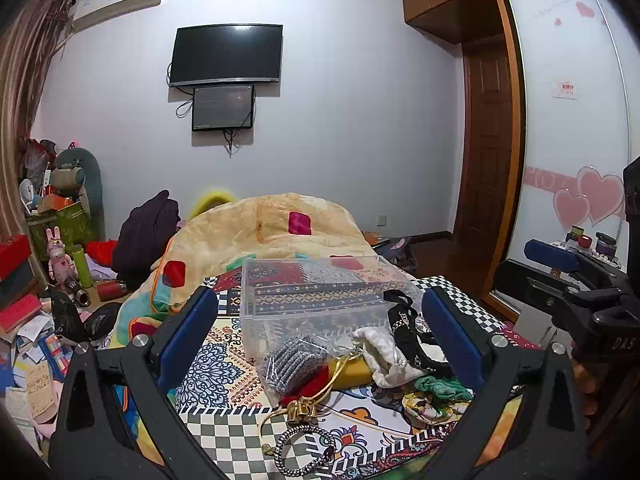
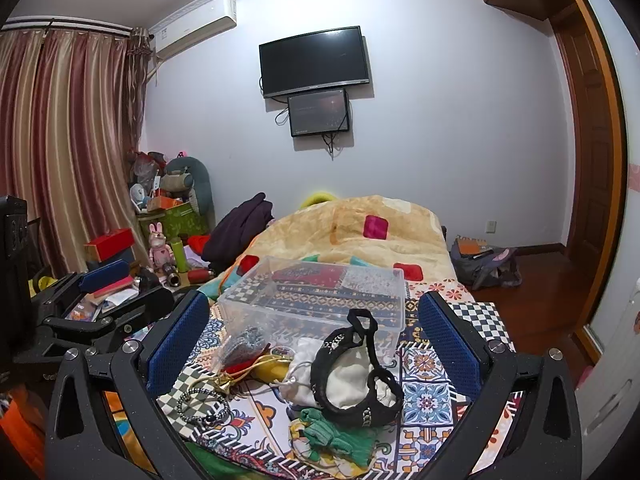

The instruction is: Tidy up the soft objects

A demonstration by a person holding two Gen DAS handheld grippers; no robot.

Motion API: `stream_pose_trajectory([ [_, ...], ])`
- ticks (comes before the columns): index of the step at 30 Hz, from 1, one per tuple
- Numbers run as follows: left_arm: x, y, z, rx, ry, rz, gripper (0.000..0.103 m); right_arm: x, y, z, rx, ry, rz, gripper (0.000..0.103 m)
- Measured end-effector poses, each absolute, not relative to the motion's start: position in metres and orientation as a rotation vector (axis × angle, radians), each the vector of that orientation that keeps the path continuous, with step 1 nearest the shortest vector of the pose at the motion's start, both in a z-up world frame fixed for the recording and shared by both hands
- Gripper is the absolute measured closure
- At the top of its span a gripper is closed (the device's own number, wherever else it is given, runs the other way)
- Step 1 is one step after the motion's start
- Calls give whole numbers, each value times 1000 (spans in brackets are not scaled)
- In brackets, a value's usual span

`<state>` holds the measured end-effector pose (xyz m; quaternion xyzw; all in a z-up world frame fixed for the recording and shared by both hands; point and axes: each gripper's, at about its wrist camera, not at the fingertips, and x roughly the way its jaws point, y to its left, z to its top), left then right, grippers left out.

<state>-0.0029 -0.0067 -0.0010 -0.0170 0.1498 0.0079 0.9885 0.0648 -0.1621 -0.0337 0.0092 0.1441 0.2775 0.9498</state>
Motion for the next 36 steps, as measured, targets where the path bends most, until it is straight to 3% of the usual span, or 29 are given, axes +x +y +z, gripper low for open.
stream_pose_trajectory([
  [9,9,-5,-10,-25,356,-3,0,77,-163,-42,9,364,568,0],
  [17,49,17,-38,-90,523,1,0,110,-163,-66,-29,536,554,0],
  [19,59,22,-46,-101,558,-9,3,121,-161,-73,-27,587,583,1],
  [20,64,23,-50,-95,575,-8,9,125,-159,-76,-30,601,590,2],
  [22,76,23,-60,-78,617,-9,18,134,-155,-82,-36,633,598,10],
  [25,88,26,-73,-80,664,-16,20,150,-146,-93,-30,699,626,22],
  [28,98,25,-83,-79,699,-29,20,161,-140,-100,-14,741,647,28],
  [33,109,23,-98,-76,740,-41,20,181,-133,-114,29,834,660,52],
  [36,113,25,-108,-96,766,-53,32,185,-133,-119,59,864,674,67],
])
